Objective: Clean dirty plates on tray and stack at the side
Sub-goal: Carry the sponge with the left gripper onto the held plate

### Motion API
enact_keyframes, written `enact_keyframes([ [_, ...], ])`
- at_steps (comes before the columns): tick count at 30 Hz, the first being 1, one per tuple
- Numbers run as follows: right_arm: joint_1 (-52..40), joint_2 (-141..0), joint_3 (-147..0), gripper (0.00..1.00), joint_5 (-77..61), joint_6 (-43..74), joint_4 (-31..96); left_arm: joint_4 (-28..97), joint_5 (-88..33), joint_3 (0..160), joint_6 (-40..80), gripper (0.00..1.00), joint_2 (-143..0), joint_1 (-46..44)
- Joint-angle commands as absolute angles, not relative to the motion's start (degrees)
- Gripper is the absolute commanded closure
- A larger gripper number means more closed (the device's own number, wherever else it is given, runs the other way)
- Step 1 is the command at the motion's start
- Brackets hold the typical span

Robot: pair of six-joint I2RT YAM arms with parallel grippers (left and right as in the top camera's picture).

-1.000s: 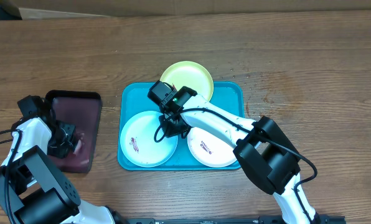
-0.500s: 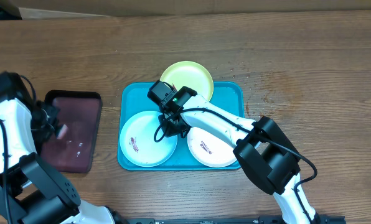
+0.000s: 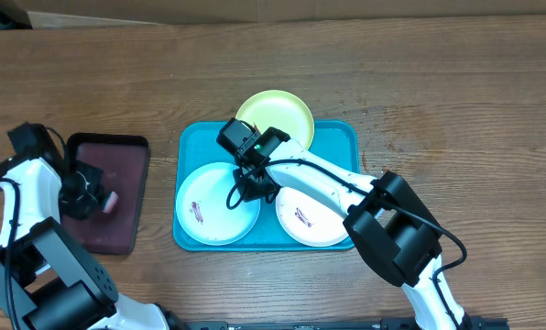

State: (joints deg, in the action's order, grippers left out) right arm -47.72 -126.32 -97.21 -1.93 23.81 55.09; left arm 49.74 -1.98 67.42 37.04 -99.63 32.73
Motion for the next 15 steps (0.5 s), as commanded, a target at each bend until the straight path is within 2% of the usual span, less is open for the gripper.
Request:
enact_keyframes([
  [1,-47.5,-127.4,-98.0,0.96,0.1,24.2,55.6,49.5,-4.8,68.1,36.2,0.96,-99.6,33.2],
  [15,-42.1,-127.3,-98.0,0.96,2.6,22.3,59.6,49.3,-3.9,68.0,36.1,0.96,-99.6,33.2],
])
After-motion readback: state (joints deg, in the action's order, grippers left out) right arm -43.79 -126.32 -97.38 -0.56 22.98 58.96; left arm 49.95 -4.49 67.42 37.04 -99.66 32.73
